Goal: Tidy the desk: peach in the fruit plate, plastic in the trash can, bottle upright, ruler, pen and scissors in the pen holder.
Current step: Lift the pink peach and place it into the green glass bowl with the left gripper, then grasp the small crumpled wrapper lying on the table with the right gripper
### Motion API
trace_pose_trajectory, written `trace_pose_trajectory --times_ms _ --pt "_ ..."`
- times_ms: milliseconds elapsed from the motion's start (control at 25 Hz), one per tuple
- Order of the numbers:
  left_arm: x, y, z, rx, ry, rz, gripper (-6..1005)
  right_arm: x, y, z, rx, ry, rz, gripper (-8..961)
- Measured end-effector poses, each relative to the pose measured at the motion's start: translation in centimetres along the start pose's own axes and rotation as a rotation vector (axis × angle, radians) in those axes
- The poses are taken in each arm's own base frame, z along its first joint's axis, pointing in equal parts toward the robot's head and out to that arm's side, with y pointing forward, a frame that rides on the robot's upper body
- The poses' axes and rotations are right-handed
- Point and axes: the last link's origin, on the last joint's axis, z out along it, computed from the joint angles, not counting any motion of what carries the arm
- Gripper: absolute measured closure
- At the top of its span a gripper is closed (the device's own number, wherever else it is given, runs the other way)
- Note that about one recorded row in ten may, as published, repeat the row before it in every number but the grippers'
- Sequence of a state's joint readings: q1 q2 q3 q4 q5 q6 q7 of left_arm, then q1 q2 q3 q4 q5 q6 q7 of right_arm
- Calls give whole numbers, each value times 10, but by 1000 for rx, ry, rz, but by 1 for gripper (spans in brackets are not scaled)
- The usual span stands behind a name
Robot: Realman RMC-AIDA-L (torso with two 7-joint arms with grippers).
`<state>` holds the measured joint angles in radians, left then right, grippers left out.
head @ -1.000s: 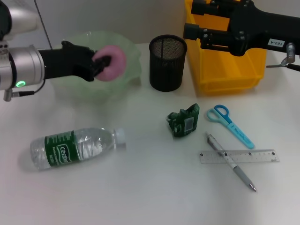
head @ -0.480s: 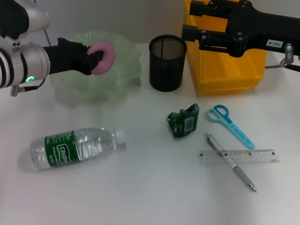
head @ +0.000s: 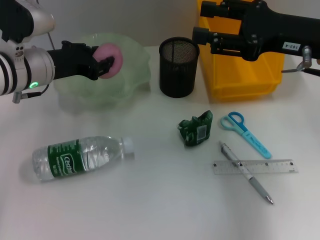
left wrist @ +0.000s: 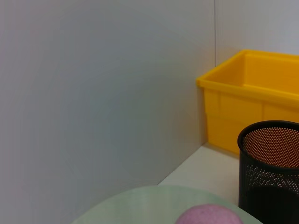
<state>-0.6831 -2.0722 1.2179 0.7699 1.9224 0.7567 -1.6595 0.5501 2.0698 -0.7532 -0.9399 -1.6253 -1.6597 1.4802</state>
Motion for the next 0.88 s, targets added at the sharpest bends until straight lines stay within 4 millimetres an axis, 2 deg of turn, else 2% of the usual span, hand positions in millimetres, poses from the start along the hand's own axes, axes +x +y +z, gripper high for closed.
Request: trace_pose_trajectory --times_ms 80,360,680,880 --pt "0 0 0 2 0 -2 657 0 0 0 0 1 0 275" --pt "-1 0 0 0 4 -12 419 0 0 0 1 2 -2 277" --pt "-7 0 -6 -8 6 -29 357 0 -1 0 5 6 -3 281" --pt "-13 -1 -29 -43 44 -58 345 0 -2 -2 13 7 0 282"
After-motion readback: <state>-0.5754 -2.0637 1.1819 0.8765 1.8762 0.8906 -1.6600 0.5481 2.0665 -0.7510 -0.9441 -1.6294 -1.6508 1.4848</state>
